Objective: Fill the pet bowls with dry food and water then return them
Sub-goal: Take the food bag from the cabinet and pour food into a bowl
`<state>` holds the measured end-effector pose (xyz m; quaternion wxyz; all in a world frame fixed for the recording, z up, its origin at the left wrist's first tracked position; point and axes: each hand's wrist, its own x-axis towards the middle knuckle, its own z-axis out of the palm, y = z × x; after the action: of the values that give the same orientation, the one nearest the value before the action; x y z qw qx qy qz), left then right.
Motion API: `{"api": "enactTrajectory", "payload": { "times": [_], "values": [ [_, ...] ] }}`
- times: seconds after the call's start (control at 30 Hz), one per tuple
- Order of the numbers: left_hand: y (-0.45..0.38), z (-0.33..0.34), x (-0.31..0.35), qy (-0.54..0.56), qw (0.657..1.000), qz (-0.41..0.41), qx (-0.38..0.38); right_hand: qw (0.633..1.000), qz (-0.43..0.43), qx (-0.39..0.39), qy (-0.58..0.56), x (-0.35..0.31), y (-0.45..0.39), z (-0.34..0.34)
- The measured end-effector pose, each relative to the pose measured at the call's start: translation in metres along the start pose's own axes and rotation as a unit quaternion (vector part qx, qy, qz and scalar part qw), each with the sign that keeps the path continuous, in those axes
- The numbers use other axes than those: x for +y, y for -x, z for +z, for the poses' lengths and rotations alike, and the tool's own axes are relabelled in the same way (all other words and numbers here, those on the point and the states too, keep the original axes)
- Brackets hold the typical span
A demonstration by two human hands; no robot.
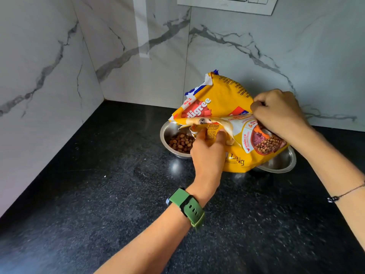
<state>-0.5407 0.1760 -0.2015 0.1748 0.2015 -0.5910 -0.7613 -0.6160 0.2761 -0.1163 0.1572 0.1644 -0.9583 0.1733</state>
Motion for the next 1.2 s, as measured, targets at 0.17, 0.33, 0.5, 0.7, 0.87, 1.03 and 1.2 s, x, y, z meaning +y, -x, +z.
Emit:
{"api": "enactTrajectory", "payload": {
  "times": [0.17, 0.33, 0.5, 0.7, 0.87, 1.03, 1.2],
  "values": [
    [0.003, 0.002, 0.002, 0.017, 0.999, 0.045, 0.017, 0.998, -0.033, 0.061, 0.006, -0.012, 0.001, -0.012],
    [0.001, 0.002, -0.005, 0.023, 1.000, 0.008, 0.004, 0.999, -0.030, 0.005, 0.028, -0.011, -0.002, -0.003],
    [0.002, -0.001, -0.003, 0.022, 1.000, 0.005, -0.006, 1.000, -0.020, 0.012, 0.004, -0.008, 0.002, 0.000],
    [0.005, 0.000, -0.003, 0.006, 0.998, 0.060, 0.010, 0.995, -0.055, 0.084, -0.012, -0.009, 0.008, -0.008],
    [0.005, -0.001, -0.006, -0.004, 0.999, 0.040, 0.000, 0.999, -0.036, 0.034, 0.005, -0.005, 0.006, 0.001],
    [0.006, -0.001, -0.003, -0.015, 0.999, 0.037, -0.005, 0.999, -0.029, 0.031, -0.013, -0.003, 0.009, -0.001],
    [0.007, 0.000, 0.001, -0.025, 0.997, 0.070, -0.006, 0.995, -0.030, 0.083, -0.043, -0.005, 0.014, -0.011]
  ]
}}
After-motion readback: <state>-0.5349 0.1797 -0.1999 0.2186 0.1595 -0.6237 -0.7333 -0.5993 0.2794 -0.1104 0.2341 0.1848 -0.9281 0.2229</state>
